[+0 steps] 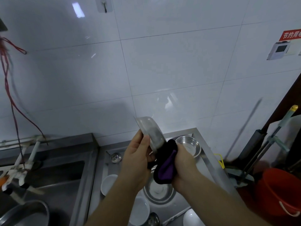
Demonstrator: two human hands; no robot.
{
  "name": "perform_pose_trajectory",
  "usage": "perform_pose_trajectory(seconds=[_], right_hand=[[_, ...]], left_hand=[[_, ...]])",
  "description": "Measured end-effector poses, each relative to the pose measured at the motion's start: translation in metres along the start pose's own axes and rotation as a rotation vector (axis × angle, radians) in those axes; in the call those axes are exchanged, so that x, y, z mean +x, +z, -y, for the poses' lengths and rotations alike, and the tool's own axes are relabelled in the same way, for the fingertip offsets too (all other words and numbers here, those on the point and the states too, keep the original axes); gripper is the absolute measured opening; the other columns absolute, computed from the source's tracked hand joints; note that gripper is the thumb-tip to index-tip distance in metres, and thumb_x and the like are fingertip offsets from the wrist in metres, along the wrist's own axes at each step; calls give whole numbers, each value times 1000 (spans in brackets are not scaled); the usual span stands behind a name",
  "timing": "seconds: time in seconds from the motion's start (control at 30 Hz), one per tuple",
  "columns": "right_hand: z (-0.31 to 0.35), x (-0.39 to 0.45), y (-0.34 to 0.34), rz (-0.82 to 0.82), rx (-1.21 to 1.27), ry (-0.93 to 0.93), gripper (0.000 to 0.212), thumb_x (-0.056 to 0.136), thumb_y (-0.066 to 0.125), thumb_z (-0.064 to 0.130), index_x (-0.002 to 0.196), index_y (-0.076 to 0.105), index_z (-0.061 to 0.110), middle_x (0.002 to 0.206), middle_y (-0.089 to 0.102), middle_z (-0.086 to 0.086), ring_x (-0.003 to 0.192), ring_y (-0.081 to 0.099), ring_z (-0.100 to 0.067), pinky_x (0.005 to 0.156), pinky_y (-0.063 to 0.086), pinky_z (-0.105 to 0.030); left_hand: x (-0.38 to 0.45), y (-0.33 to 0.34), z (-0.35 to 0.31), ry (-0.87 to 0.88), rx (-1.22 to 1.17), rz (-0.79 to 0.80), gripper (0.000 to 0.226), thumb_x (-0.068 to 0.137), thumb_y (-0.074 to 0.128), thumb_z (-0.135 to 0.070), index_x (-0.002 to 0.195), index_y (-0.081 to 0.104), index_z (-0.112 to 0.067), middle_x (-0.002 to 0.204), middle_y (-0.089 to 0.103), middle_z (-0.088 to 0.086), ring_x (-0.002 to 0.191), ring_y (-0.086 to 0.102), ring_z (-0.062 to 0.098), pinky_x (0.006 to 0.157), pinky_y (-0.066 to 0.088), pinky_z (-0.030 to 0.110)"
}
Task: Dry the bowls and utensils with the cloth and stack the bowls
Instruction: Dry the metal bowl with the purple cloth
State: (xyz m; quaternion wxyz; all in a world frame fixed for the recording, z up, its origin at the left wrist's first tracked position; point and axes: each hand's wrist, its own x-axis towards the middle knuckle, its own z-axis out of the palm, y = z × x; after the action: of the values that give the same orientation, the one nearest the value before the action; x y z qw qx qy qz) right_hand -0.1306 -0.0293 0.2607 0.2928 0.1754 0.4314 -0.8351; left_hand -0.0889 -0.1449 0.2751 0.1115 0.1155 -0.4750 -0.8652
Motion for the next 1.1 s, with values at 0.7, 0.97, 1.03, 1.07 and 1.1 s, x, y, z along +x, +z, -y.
perform_pose_trajectory(seconds=[0.7, 0.97, 1.03, 1.07, 1.1], right_hand=[[48, 5, 16, 192, -715, -744, 30, 87, 63, 43, 105, 77, 23, 96, 78, 2, 90, 71, -13, 84, 55, -24], [17, 9, 11, -45, -376, -288, 24, 86, 68, 43, 82, 79, 22, 85, 76, -2, 87, 69, -22, 80, 52, -35], [4, 6, 12, -35, -369, -225, 24, 83, 65, 40, 90, 76, 20, 90, 67, -8, 86, 62, -25, 80, 48, -40], [-1, 4, 12, -28, -381, -214, 24, 85, 64, 37, 92, 76, 18, 91, 65, -10, 85, 61, -26, 78, 48, -41], [-6, 2, 13, -24, -376, -208, 23, 87, 63, 34, 90, 76, 15, 90, 65, -11, 83, 62, -27, 75, 49, -42]], left_hand=[[-31, -23, -10, -145, -50, 153, 35, 97, 57, -18, 125, 76, -8, 123, 74, 23, 101, 77, 32, 78, 64, 42], [-32, -37, -23, -92, -85, 120, 39, 95, 59, -20, 130, 73, -12, 130, 71, 24, 115, 73, 36, 85, 64, 44], [-32, -42, -24, -81, -70, 132, 37, 96, 59, -22, 129, 74, -15, 131, 71, 23, 116, 73, 35, 84, 64, 42], [-32, -44, -23, -72, -60, 148, 36, 97, 59, -22, 129, 75, -17, 132, 71, 22, 116, 73, 34, 84, 64, 41], [-32, -47, -21, -61, -41, 165, 36, 97, 60, -24, 129, 75, -20, 132, 71, 20, 116, 73, 34, 84, 64, 40]])
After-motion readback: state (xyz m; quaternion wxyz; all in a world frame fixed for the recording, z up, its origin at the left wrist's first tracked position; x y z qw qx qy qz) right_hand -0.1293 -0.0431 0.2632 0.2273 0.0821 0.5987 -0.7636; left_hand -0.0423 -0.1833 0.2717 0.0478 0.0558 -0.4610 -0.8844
